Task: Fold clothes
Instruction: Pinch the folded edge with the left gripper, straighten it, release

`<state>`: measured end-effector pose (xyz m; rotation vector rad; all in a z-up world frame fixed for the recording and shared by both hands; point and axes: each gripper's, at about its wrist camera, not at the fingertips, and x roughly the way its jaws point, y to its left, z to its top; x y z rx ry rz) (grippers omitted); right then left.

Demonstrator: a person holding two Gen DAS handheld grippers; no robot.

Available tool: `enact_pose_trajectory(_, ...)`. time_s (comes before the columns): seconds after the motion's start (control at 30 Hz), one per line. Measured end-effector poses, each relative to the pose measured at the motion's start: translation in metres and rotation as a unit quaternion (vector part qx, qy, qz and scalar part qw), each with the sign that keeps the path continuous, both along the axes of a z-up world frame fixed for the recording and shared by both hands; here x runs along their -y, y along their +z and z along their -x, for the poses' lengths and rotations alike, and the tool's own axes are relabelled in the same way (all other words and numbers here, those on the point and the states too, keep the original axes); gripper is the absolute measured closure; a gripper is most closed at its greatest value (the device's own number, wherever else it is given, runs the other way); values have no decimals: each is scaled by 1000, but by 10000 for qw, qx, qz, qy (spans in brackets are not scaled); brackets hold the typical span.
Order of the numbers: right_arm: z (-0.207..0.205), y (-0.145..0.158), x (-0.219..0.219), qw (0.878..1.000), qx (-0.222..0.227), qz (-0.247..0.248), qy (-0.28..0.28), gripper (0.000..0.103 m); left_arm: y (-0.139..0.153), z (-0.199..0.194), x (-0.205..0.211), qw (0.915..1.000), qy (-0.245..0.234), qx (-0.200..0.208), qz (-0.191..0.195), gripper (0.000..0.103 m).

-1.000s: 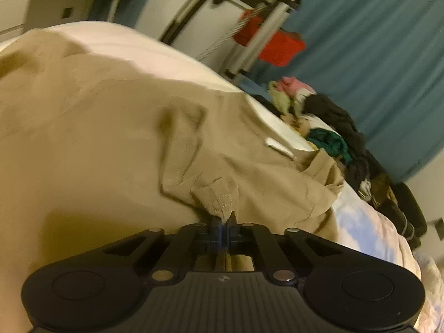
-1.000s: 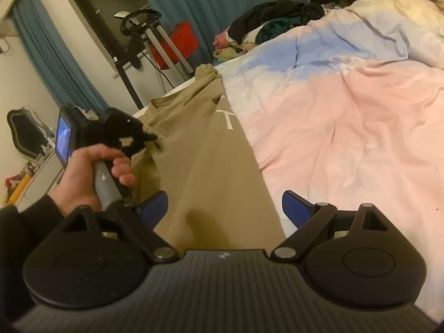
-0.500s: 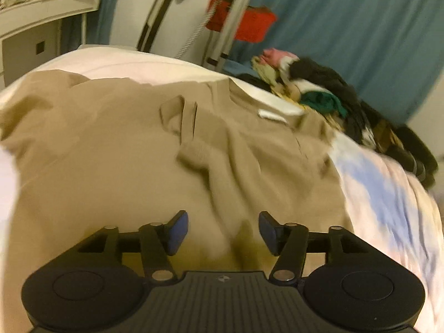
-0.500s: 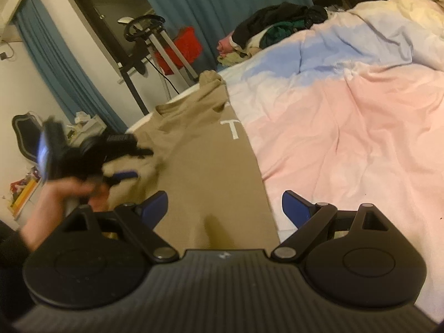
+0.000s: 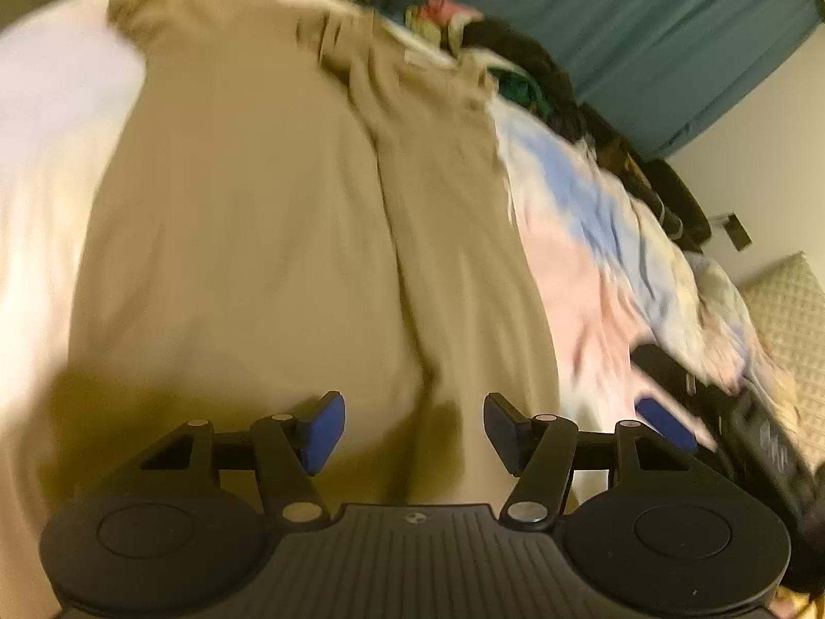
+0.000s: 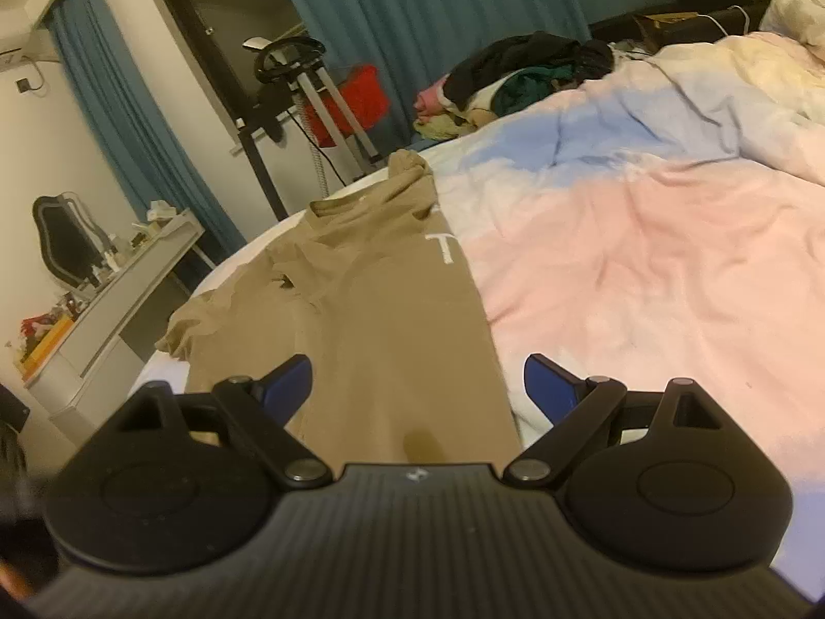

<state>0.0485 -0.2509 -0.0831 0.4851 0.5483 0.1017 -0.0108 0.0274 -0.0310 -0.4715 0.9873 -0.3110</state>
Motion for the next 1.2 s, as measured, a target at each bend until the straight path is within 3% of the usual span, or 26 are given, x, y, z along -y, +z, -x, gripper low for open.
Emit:
enact_pose_trajectory(0.1, 7, 1, 3, 10000, -33, -44, -50, 13, -8, 17, 13, 9994, -314, -93, -143, 44)
enact_pose_trajectory(0.2, 11, 4, 9, 9999, 23, -96, -114, 13, -13, 25, 24, 9979, -602, -140, -215, 57)
enact_pose_trajectory(0.3, 15, 8, 20, 9994, 107, -121, -319, 13, -21, 24, 28, 9972, -677, -165, -266, 62)
enact_pose_trajectory(0.5, 15, 5, 33, 9981, 20, -462, -402, 13, -23, 29, 32, 9963, -792, -169, -271, 61)
enact_pose_trajectory(0.7, 12, 2, 24, 9989, -55, -409, -241, 13, -23, 29, 35, 9955, -895, -208, -225, 61)
enact_pose_trajectory(0.77, 12, 2, 21, 9991, -32, -375, -179, 13, -21, 30, 35, 9955, -897, -190, -240, 69)
enact_pose_trajectory(0.8, 12, 3, 19, 9993, 2, -349, -152, 13, -20, 30, 35, 9955, -898, -181, -247, 90)
enact_pose_trajectory(0.83, 13, 5, 17, 9994, 41, -323, -127, 13, -19, 31, 35, 9955, -898, -172, -254, 96)
enact_pose_trajectory(0.93, 16, 9, 15, 9995, 177, -265, -80, 13, -16, 35, 35, 9952, -904, -126, -343, 96)
enact_pose_trajectory(1.13, 17, 13, 13, 9993, 271, -258, -12, 13, -11, 49, 45, 9894, -1056, 209, -980, 95)
enact_pose_trajectory(1.2, 19, 16, 13, 9992, 335, -227, -15, 13, -7, 49, 46, 9882, -1090, 296, -1034, 87)
